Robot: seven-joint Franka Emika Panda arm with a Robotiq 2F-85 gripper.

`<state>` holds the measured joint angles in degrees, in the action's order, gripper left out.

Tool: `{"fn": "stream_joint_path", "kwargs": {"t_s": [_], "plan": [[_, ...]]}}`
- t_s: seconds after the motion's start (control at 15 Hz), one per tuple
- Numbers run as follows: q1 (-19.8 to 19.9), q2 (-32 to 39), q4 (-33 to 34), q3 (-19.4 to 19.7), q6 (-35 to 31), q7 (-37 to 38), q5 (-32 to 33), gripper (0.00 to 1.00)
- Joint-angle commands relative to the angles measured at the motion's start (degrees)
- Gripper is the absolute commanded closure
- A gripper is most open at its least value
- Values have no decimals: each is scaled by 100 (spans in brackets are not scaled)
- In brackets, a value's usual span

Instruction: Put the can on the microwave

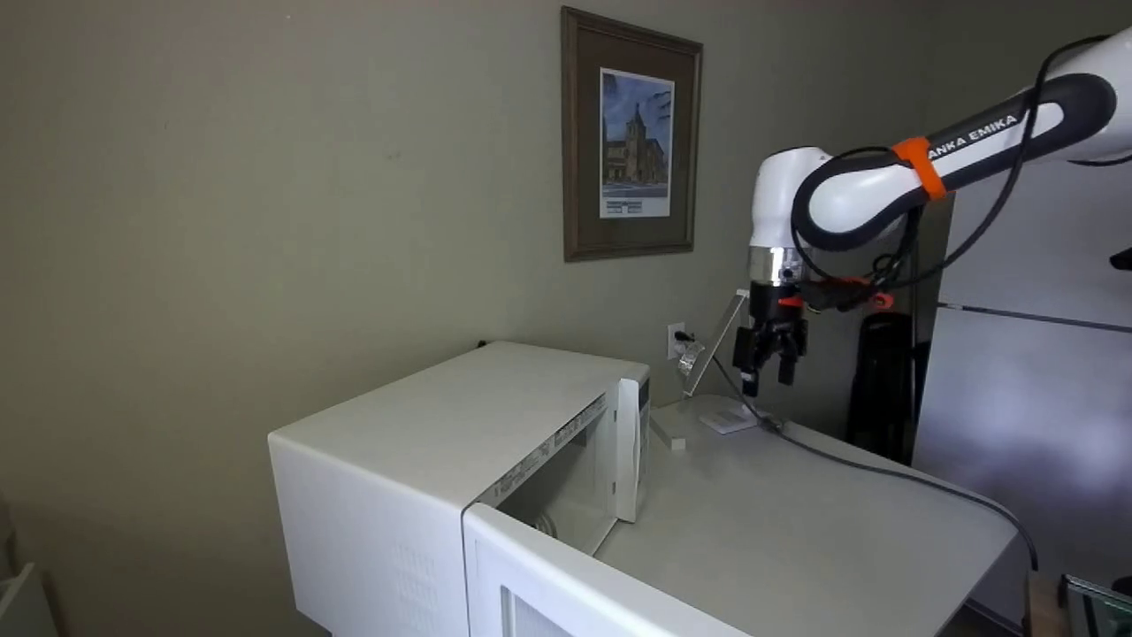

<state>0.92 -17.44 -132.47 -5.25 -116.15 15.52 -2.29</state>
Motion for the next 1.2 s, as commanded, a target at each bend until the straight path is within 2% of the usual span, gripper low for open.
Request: {"fn": "stream_joint_path", "kwargs": {"t_s": [0.0,0.2,0.33,0.53,0.73,0.8,0.93,1.13], "plan": [[201,845,1214,5,578,1017,212,0],[268,1371,2000,129,722,1720,131,0],[282,1657,2364,273,578,2121,22,0],[277,2000,2722,473,242,2841,239,0],[222,2137,2776,603,-634,2623,-56,0],[213,1993,2651,627,-357,2452,46,0],[208,2087,2712,649,-587,2463,36,0],[196,2109,2750,649,-597,2486,35,0]]}}
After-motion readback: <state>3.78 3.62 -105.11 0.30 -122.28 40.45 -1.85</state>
